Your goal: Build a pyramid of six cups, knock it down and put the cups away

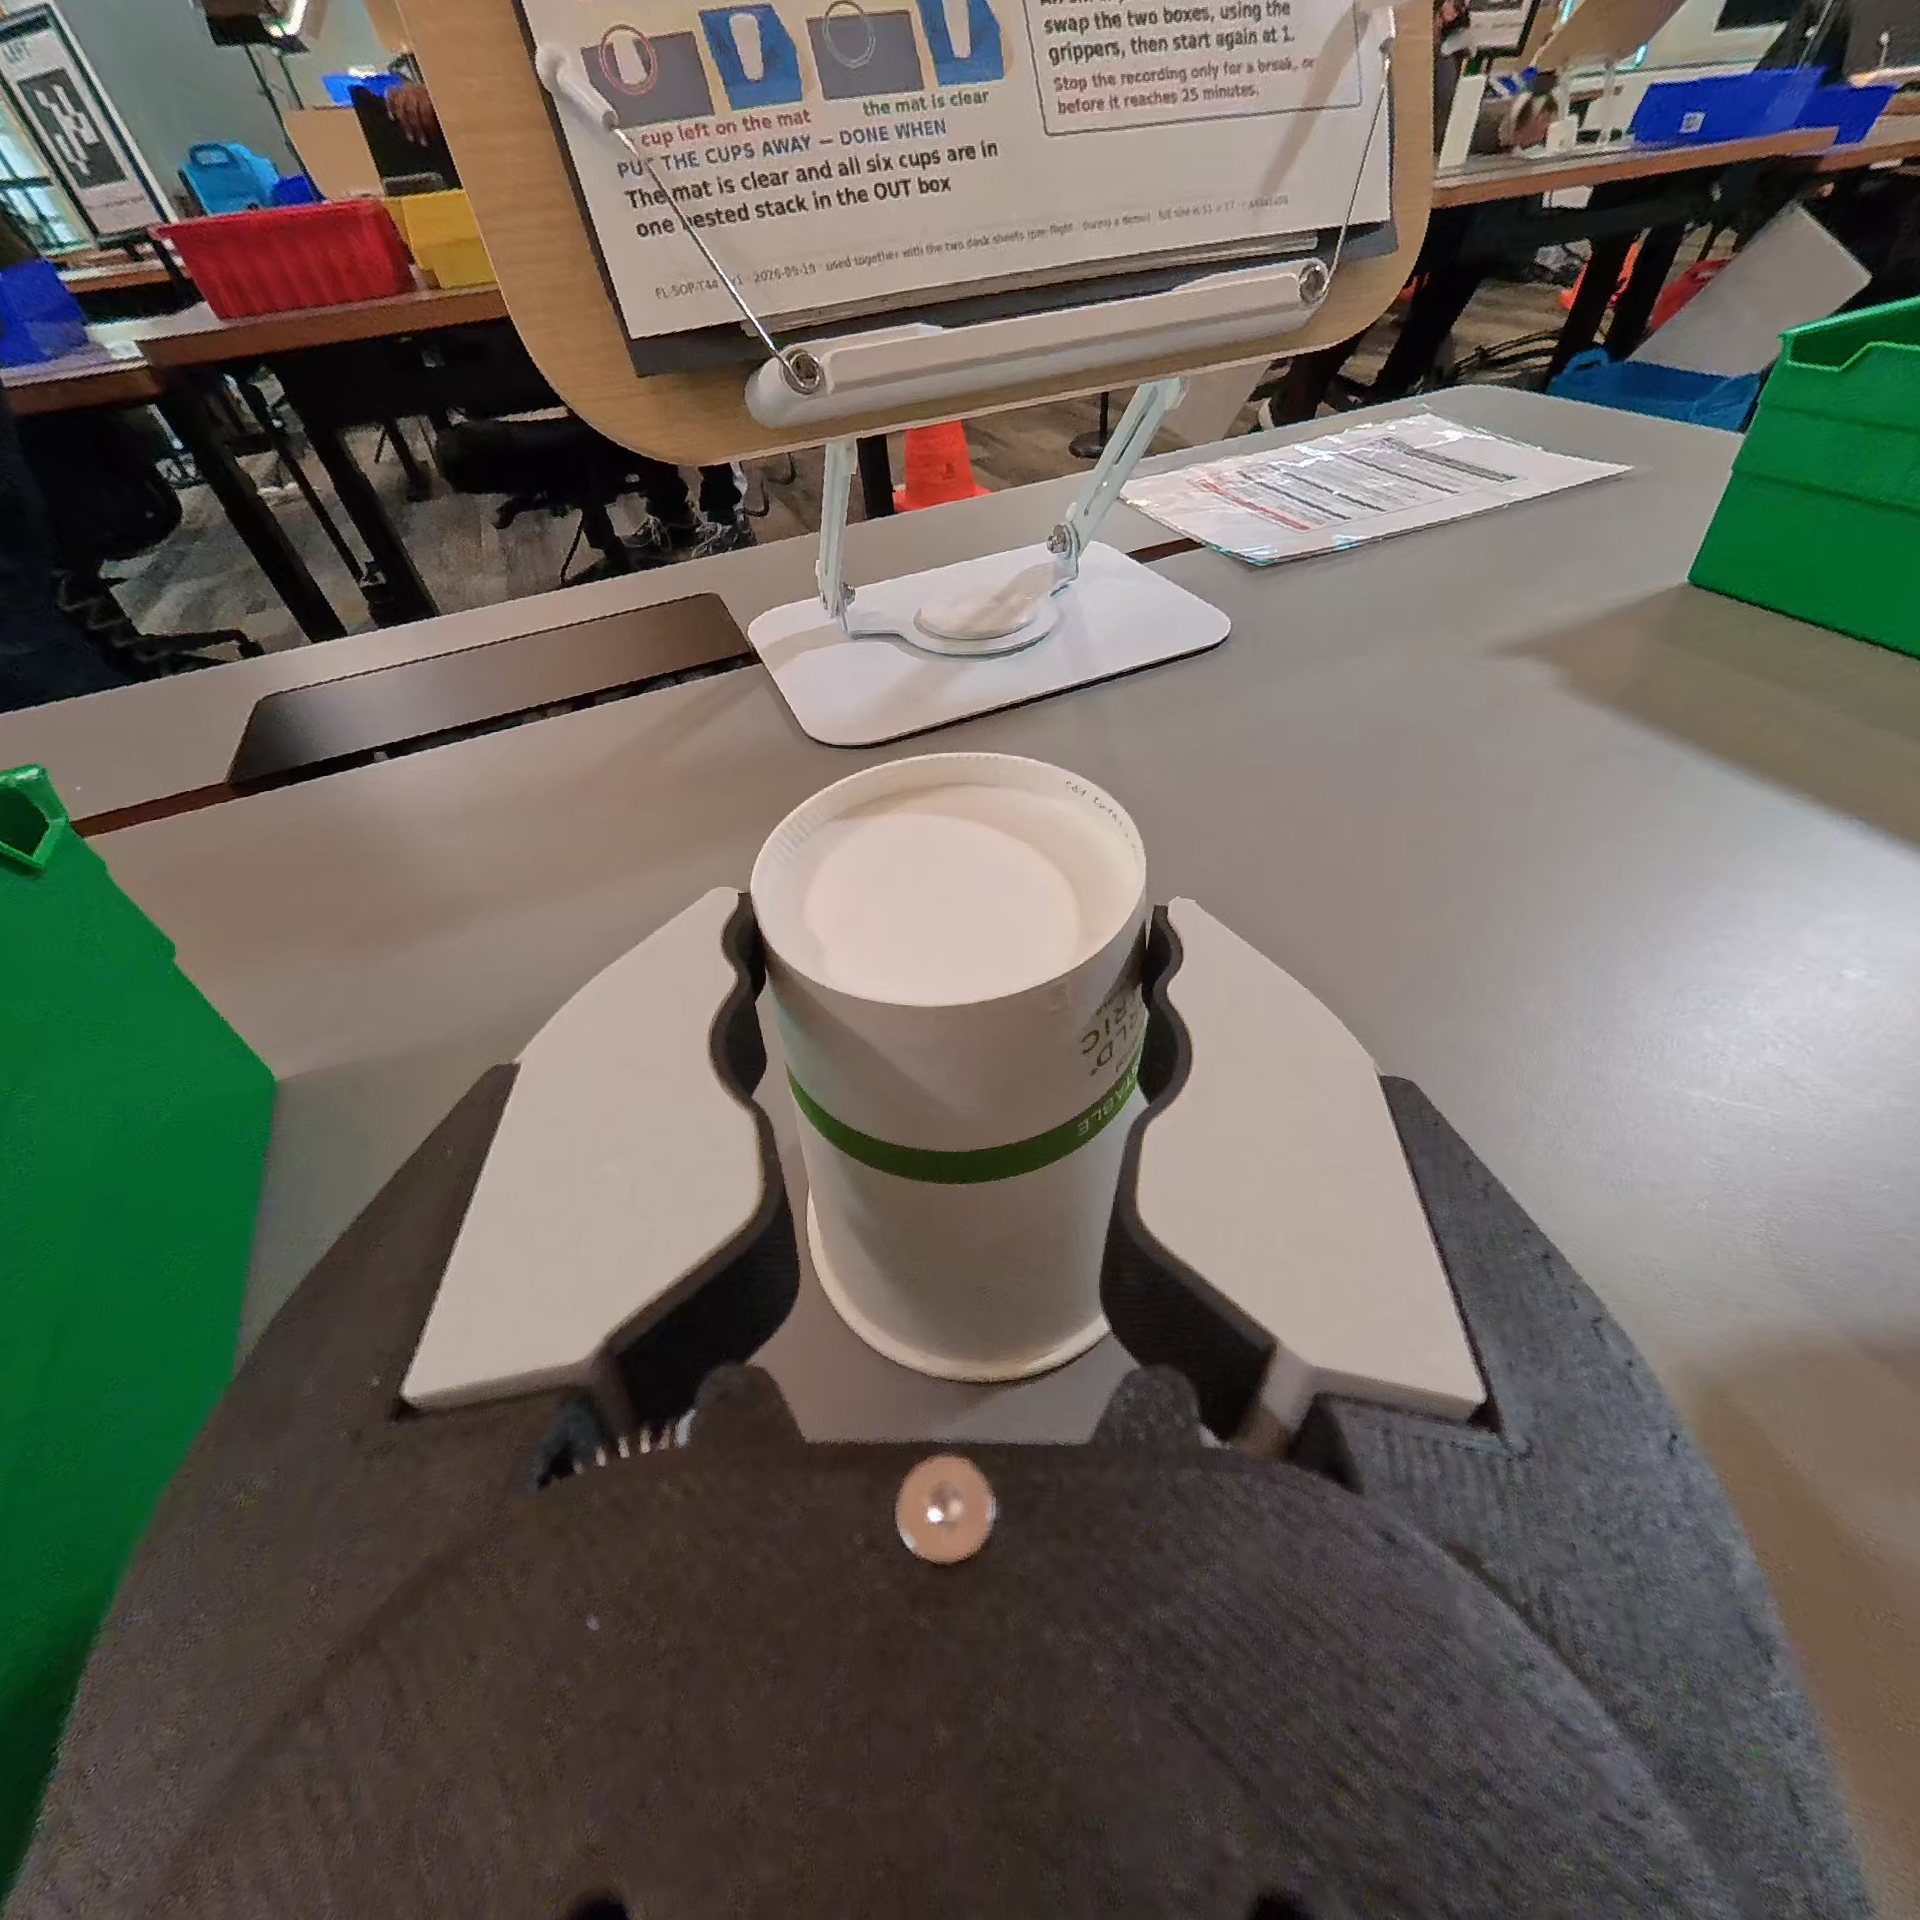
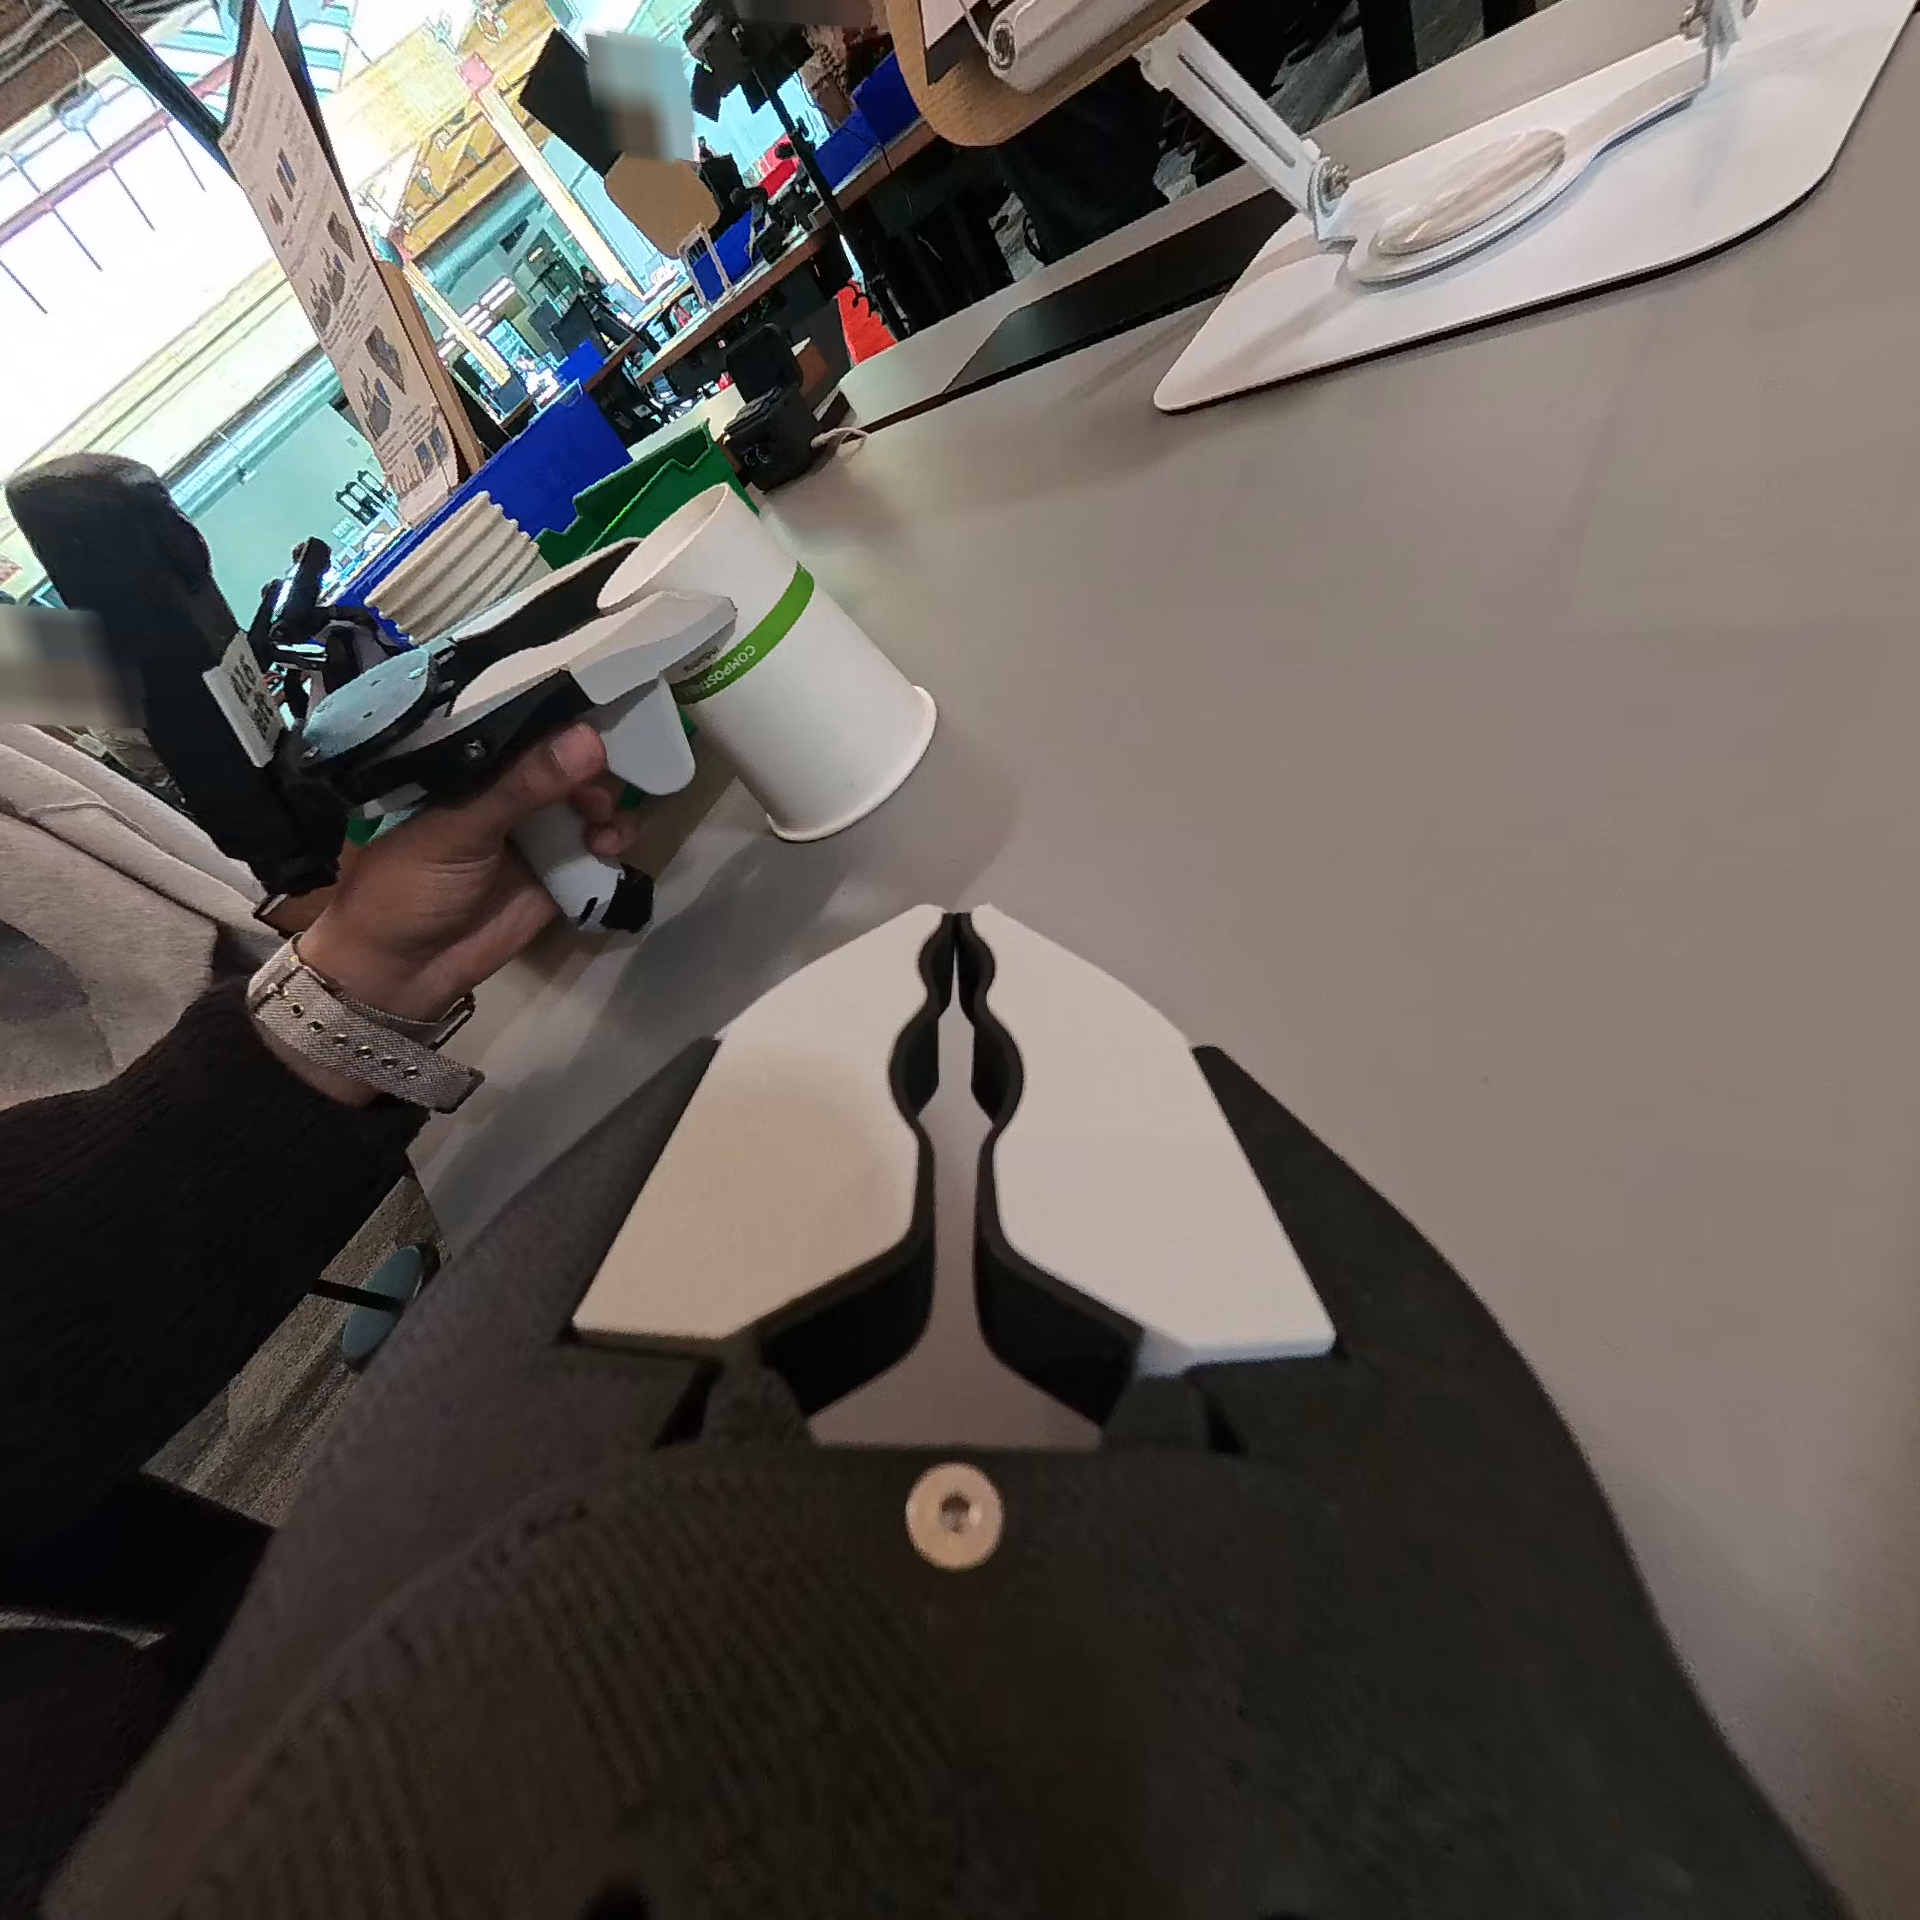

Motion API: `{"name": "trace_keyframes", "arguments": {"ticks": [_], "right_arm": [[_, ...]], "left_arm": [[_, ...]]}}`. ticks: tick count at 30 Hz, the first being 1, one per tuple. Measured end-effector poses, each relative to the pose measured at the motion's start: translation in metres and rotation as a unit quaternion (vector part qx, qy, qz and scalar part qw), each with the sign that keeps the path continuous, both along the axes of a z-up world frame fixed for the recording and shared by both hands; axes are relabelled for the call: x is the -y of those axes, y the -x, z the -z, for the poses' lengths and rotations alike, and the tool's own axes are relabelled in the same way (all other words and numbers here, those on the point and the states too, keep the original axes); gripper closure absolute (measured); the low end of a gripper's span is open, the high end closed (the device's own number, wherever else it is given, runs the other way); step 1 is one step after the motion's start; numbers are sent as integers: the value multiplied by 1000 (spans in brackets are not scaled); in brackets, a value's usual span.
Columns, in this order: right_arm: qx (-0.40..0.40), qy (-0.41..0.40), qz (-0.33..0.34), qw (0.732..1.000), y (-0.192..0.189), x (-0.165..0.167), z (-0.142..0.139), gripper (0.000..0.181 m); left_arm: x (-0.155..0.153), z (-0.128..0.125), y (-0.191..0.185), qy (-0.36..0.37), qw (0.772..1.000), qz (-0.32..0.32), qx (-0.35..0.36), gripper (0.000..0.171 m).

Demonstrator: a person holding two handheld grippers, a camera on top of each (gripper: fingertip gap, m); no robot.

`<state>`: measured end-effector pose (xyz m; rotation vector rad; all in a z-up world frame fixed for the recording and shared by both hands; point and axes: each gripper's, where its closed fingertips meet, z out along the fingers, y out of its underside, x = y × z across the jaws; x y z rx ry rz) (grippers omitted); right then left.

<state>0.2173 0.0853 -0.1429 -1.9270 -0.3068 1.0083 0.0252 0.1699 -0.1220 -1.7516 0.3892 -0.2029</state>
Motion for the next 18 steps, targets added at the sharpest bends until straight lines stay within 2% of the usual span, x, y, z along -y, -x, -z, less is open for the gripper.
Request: {"name": "trace_keyframes", "arguments": {"ticks": [13, 18], "right_arm": [[5, -2, -3, 1000, 3, 2, 0, 181], [7, -8, 5, 1000, -1, 0, -1, 181]], "left_arm": [[1, 0, -1, -1, 1000, 1, -3, 100], [5, -7, 4, 12, 999, 1, 37, 100]]}}
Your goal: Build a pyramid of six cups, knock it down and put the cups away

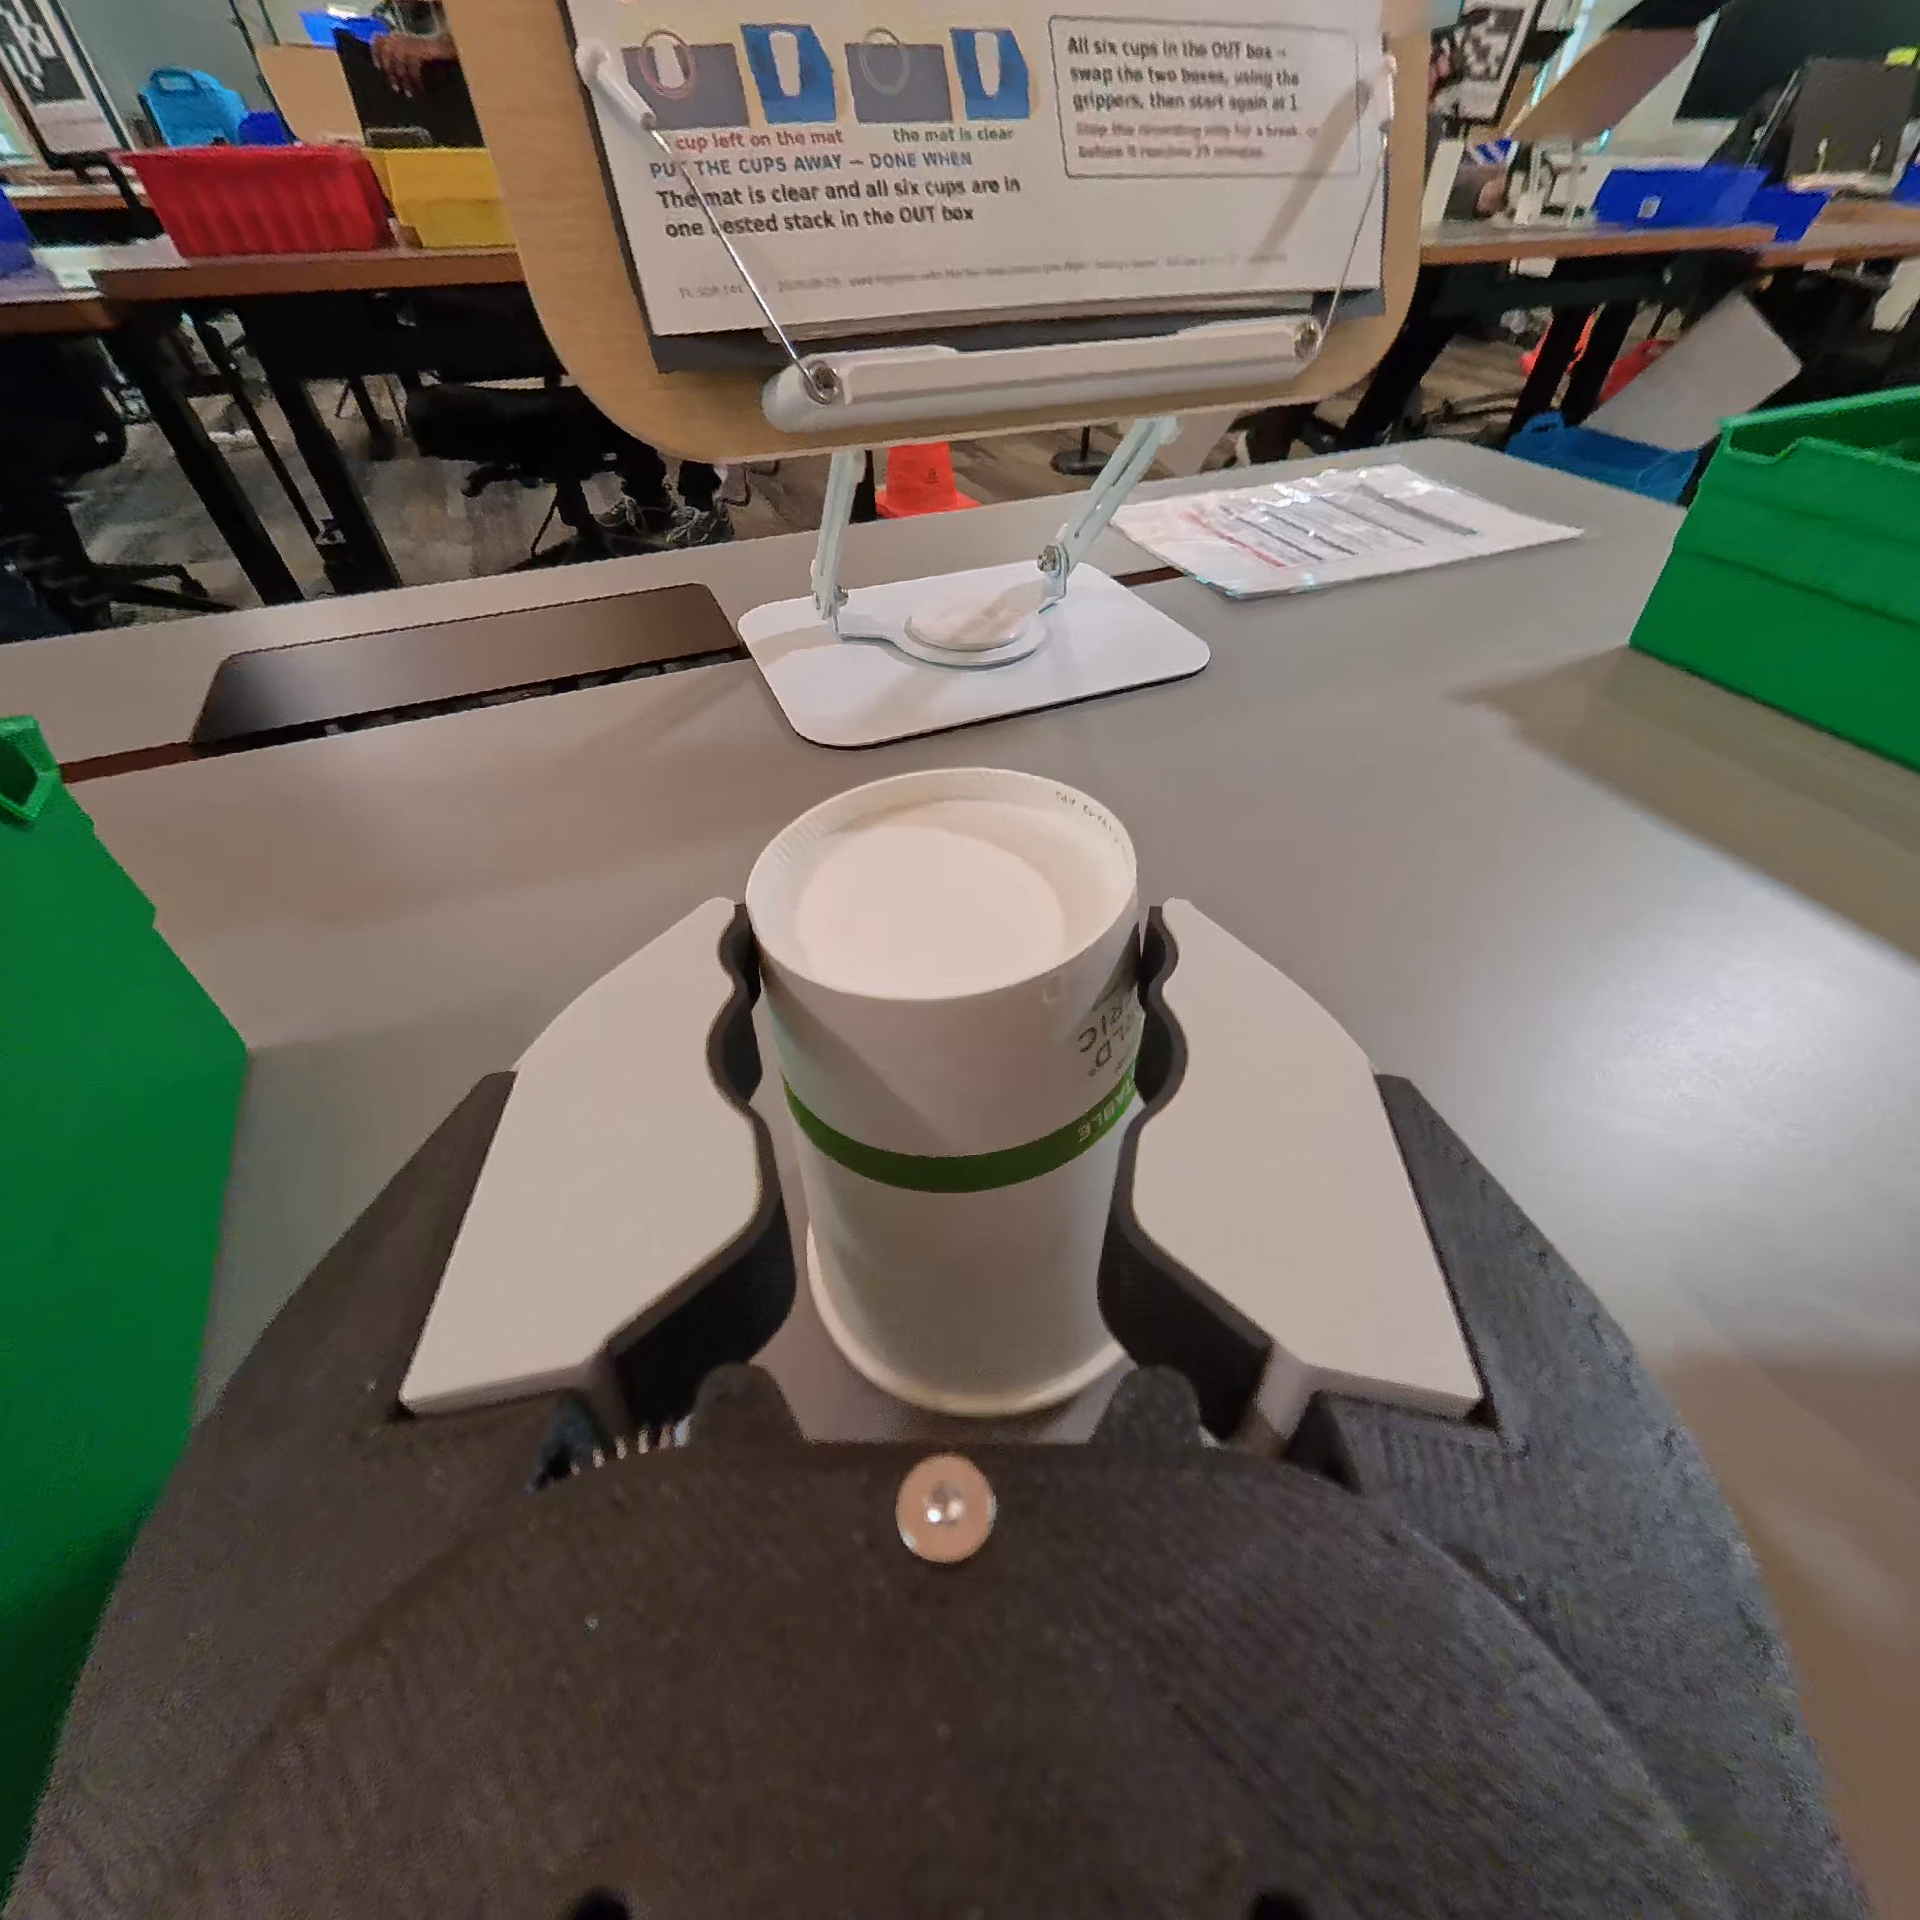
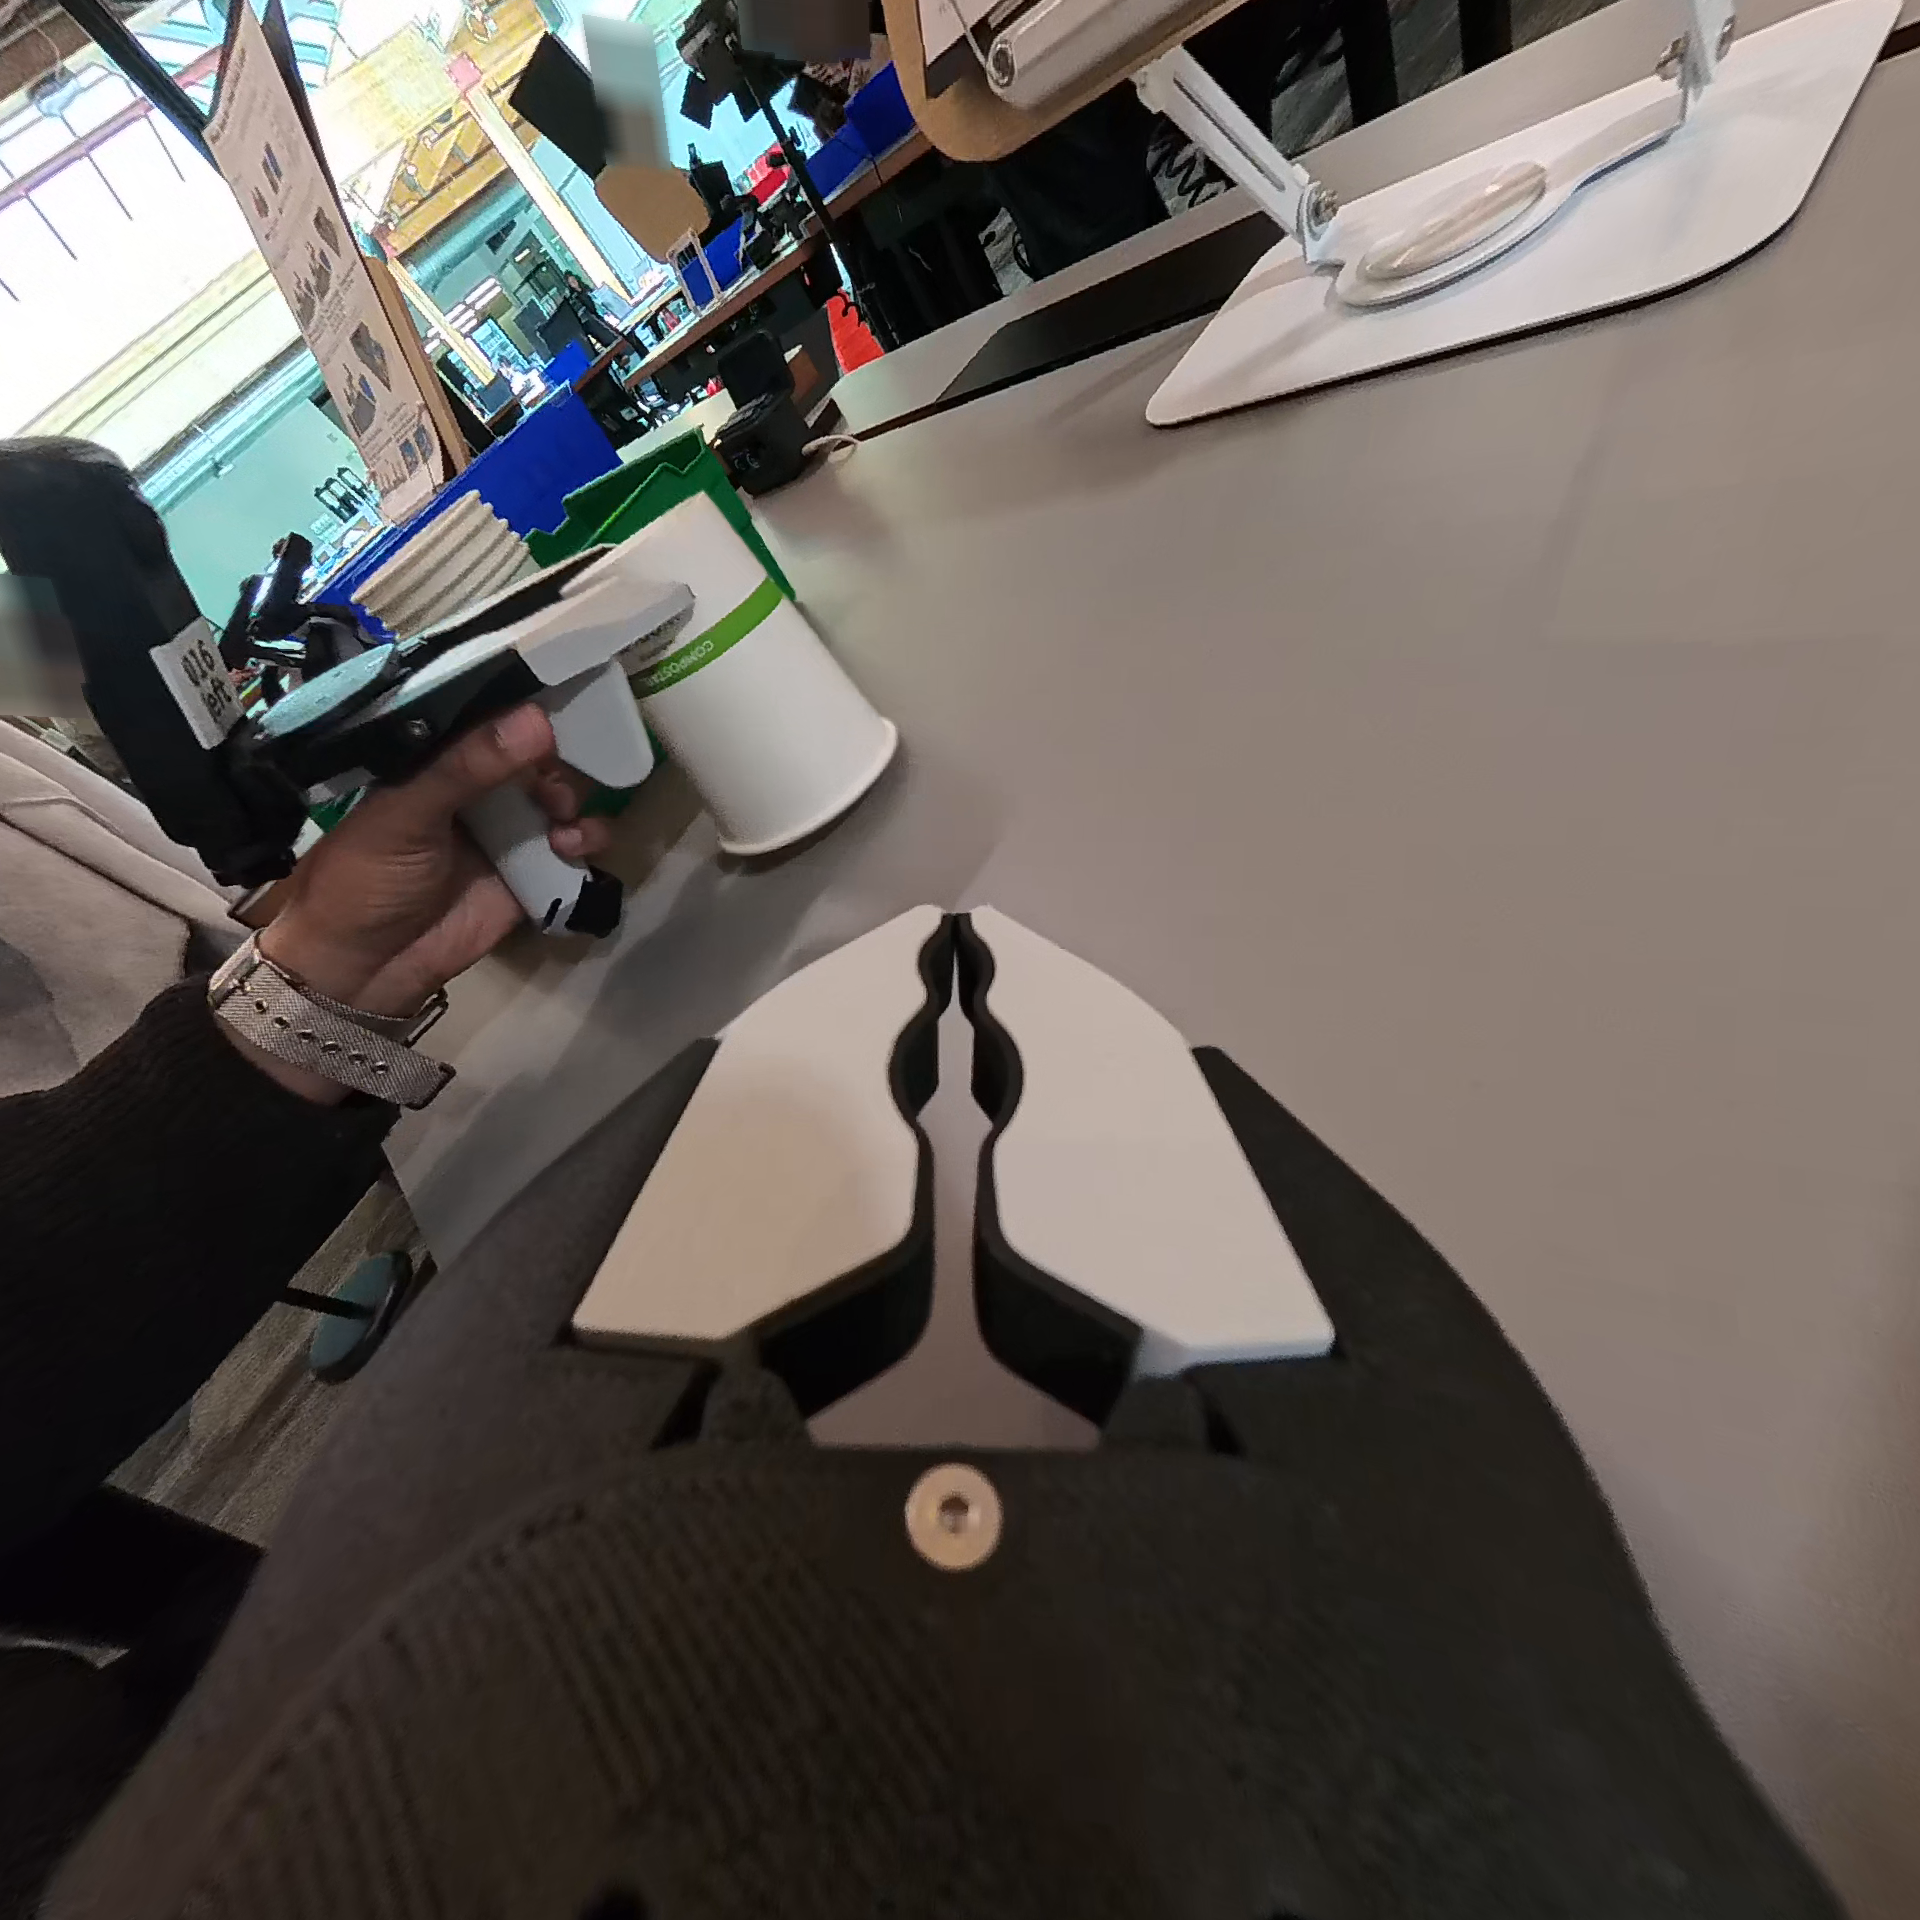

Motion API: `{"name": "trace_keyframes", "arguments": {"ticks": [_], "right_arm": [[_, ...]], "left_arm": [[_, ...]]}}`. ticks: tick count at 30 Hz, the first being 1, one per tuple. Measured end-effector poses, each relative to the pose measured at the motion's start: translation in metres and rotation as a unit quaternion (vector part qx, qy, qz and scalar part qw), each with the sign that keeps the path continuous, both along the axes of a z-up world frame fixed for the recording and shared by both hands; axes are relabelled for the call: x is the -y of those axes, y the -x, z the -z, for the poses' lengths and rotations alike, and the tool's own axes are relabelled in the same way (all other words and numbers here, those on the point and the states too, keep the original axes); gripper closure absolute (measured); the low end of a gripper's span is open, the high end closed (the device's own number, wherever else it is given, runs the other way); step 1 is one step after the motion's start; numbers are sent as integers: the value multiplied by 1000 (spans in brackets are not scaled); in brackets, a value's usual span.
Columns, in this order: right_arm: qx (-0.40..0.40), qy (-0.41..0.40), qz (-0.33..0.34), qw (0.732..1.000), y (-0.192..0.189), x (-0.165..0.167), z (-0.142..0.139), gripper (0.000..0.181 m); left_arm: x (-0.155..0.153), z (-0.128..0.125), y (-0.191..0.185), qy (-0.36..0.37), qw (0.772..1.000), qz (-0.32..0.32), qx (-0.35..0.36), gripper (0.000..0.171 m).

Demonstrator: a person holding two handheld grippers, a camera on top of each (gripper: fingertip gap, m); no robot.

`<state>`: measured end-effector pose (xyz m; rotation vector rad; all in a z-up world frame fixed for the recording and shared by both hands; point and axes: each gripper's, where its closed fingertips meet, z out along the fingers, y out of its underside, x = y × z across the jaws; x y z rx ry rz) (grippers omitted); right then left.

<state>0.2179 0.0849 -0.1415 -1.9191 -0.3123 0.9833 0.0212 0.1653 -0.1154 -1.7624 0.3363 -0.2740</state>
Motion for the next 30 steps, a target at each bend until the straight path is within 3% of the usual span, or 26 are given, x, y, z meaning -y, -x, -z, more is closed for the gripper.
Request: {"name": "trace_keyframes", "arguments": {"ticks": [5, 13, 18, 22, 30], "right_arm": [[-4, 5, 1, 1000, -1, -1, 1, 181], [-3, 8, -4, 1000, 1, -1, 3, 181], [-4, 9, -4, 1000, 1, 0, 3, 181], [-4, 9, -4, 1000, 1, -1, 3, 181], [-3, 11, -1, 1000, -2, -2, 4, 181]], "left_arm": [[0, -2, 4, 1, 1000, -2, 12, 100], [1, 5, -11, -5, 999, 23, -31, 100], [4, 6, -17, -3, 999, 35, -29, 90], [4, 9, -15, 17, 999, 36, -13, 81], [13, 18, -1, 68, 995, 62, -39, 82]]}}
